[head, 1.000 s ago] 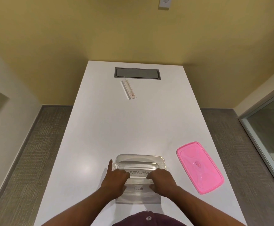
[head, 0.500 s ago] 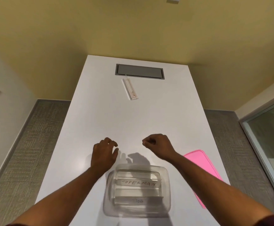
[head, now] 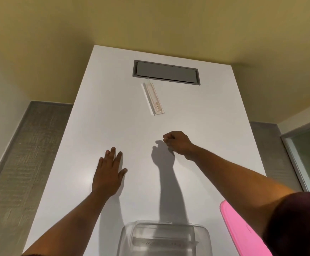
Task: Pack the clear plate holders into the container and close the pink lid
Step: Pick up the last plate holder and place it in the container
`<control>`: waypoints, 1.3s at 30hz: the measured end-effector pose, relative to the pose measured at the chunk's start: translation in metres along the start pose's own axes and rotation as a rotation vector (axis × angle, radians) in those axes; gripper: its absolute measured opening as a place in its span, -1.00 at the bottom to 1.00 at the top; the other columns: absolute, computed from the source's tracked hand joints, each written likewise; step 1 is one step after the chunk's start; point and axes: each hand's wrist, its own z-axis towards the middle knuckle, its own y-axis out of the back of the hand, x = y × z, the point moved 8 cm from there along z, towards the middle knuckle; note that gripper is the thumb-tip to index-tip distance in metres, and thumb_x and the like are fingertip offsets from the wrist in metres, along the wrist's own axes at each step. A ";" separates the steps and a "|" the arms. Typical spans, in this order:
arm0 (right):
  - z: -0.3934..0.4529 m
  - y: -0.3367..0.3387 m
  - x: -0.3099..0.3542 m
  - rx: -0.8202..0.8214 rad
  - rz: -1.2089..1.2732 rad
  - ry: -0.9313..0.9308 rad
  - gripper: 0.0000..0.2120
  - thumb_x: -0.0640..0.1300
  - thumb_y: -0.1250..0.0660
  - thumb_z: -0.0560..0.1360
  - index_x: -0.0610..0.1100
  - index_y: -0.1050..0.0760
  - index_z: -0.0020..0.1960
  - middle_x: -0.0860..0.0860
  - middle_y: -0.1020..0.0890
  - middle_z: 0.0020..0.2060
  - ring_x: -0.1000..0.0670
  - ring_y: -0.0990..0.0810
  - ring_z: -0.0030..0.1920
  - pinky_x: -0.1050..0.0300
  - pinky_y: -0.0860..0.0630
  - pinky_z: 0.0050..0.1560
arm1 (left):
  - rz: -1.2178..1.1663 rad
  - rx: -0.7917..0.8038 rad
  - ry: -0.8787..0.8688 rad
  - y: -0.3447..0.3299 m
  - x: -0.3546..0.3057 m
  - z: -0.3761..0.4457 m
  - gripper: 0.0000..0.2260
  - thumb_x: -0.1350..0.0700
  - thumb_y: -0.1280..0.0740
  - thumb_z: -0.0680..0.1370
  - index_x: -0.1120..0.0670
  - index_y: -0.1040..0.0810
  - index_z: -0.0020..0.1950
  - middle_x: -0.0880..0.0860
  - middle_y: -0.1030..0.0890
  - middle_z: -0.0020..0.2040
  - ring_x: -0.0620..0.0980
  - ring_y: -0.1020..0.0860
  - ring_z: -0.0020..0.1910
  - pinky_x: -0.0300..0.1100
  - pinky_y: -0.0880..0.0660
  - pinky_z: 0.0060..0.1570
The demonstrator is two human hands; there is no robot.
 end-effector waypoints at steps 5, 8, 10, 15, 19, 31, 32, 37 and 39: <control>0.057 0.006 0.018 -0.068 0.038 -0.047 -0.70 0.02 -0.40 0.57 -0.07 -0.54 0.25 -0.04 -0.65 0.10 -0.10 -0.67 0.09 -0.04 -0.60 0.21 | -0.027 -0.084 -0.023 -0.017 0.008 0.001 -0.41 -0.17 -0.03 0.65 0.00 -0.03 0.65 0.07 0.05 0.67 0.10 0.05 0.65 0.09 -0.04 0.58; 0.084 0.012 0.040 -0.126 0.025 0.010 -0.44 0.01 -0.44 0.56 -0.14 -0.38 0.48 -0.16 -0.55 0.34 -0.17 -0.58 0.33 -0.11 -0.50 0.40 | -0.040 -0.086 -0.017 -0.022 0.011 0.002 -0.41 -0.18 -0.04 0.65 -0.02 -0.02 0.65 0.04 0.05 0.67 0.07 0.06 0.65 0.08 -0.03 0.59; 0.102 0.014 0.050 -0.159 0.000 0.035 -0.40 -0.03 -0.44 0.56 -0.16 -0.34 0.51 -0.20 -0.53 0.37 -0.20 -0.55 0.36 -0.13 -0.49 0.40 | -0.033 -0.080 -0.011 -0.023 0.011 0.003 -0.41 -0.18 -0.03 0.65 -0.03 -0.01 0.65 0.03 0.07 0.68 0.07 0.07 0.65 0.08 -0.03 0.59; 0.135 0.017 0.058 -0.289 -0.021 -0.004 -0.64 -0.08 -0.39 0.56 -0.21 -0.55 0.31 -0.15 -0.66 0.21 -0.17 -0.64 0.22 0.01 -0.56 0.25 | -0.012 -0.074 -0.007 -0.027 0.014 0.003 -0.41 -0.21 0.00 0.66 -0.04 0.02 0.65 0.02 0.09 0.68 0.06 0.09 0.65 0.07 -0.01 0.59; 0.150 0.019 0.060 -0.333 -0.103 -0.029 -0.76 -0.09 -0.32 0.56 -0.23 -0.68 0.01 -0.15 -0.74 -0.06 -0.20 -0.70 0.03 0.07 -0.61 -0.03 | -0.019 -0.075 -0.014 -0.030 0.014 0.003 -0.40 -0.23 -0.02 0.66 -0.05 0.02 0.65 0.02 0.08 0.68 0.06 0.08 0.65 0.09 0.02 0.59; 0.067 0.036 0.035 -0.218 0.570 -0.074 -0.92 -0.28 -0.31 0.57 -0.21 -0.54 -0.10 -0.10 -0.59 -0.32 -0.04 -0.48 -0.41 0.13 -0.48 -0.35 | 0.015 0.081 0.045 -0.025 0.011 0.007 -0.36 -0.26 0.15 0.62 0.00 0.09 0.64 0.07 0.18 0.65 0.07 0.15 0.64 0.08 0.09 0.59; 0.049 0.033 0.028 -0.166 0.614 -0.091 -0.94 -0.27 -0.30 0.58 -0.19 -0.53 -0.07 -0.08 -0.57 -0.32 -0.03 -0.46 -0.40 0.15 -0.48 -0.35 | 0.023 0.132 0.066 -0.023 0.009 0.008 -0.35 -0.26 0.15 0.62 0.01 0.14 0.64 0.07 0.25 0.63 0.09 0.18 0.64 0.08 0.09 0.60; -0.039 0.021 -0.015 0.029 0.564 -0.105 -0.92 -0.27 -0.27 0.63 -0.20 -0.54 -0.01 -0.08 -0.57 -0.30 -0.01 -0.51 -0.38 0.09 -0.55 -0.22 | -0.145 0.105 0.040 0.025 -0.026 -0.002 -0.13 -0.11 -0.26 0.60 0.09 0.35 0.59 0.08 0.20 0.65 0.11 0.11 0.65 0.10 0.01 0.59; -0.072 0.017 -0.033 0.116 0.481 -0.090 -0.89 -0.24 -0.26 0.66 -0.20 -0.56 0.02 -0.05 -0.60 -0.29 -0.01 -0.54 -0.32 0.05 -0.58 -0.13 | -0.176 -0.056 -0.078 0.059 -0.054 -0.016 -0.11 -0.05 -0.33 0.58 0.04 0.29 0.61 0.07 0.18 0.66 0.09 0.16 0.65 0.10 0.04 0.60</control>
